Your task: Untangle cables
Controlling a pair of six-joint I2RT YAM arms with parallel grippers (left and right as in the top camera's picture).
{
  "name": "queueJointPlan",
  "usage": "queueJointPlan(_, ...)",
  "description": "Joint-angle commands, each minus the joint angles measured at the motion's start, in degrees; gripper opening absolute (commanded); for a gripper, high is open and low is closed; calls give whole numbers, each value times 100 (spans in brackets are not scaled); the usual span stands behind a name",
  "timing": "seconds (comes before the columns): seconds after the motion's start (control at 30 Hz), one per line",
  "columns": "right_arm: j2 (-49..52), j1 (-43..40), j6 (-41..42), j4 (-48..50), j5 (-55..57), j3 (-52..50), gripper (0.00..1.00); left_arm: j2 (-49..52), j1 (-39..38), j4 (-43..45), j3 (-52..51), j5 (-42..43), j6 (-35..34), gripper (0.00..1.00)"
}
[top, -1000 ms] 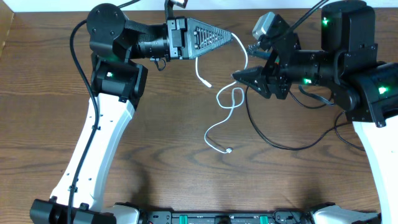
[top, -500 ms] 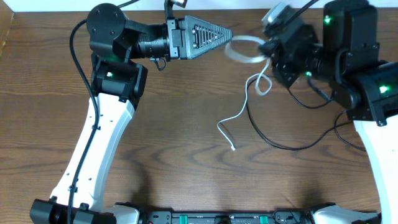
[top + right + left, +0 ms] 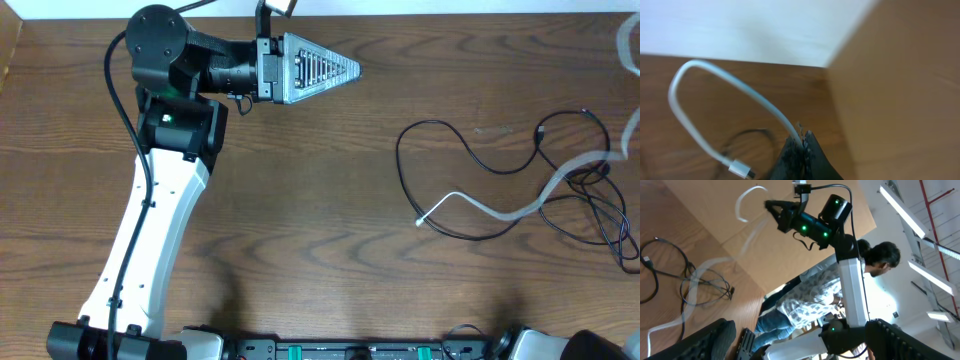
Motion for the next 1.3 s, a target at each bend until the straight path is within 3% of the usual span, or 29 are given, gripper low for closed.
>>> queueJointPlan(0.0, 188, -802, -42, 258, 17, 87, 1, -72, 24, 55, 129, 173, 59, 87)
queueJointPlan(0.23, 1172, -1867, 398, 409, -127, 87, 1, 33, 24, 50, 127, 133, 214, 87)
queueJointPlan(0.67, 2330, -2343, 734, 713, 365, 87, 1, 109, 24, 50, 127, -85, 433, 87)
queueJointPlan(0.7, 2354, -2358, 737, 715, 363, 87, 18, 109, 24, 50, 127, -90, 452, 87)
queueJointPlan(0.73, 2356, -2361, 776, 710, 361, 87, 54, 109, 24, 48, 127, -105, 474, 87)
queueJointPlan(0.77, 2356, -2363, 898, 730, 358, 87, 99, 109, 22, 50, 127, -111, 494, 87)
queueJointPlan(0.97, 2096, -2251, 1580, 619, -717, 90, 99, 109, 24, 48, 127, -22, 492, 87)
queueJointPlan(1.1, 1873, -1954, 2085, -153, -1495, 90, 99, 109, 24, 50, 127, 46, 490, 87)
queueJointPlan(1.27, 1856, -1530, 2079, -1355, -1504, 90, 99, 109, 24, 52, 127, 197, 490, 87)
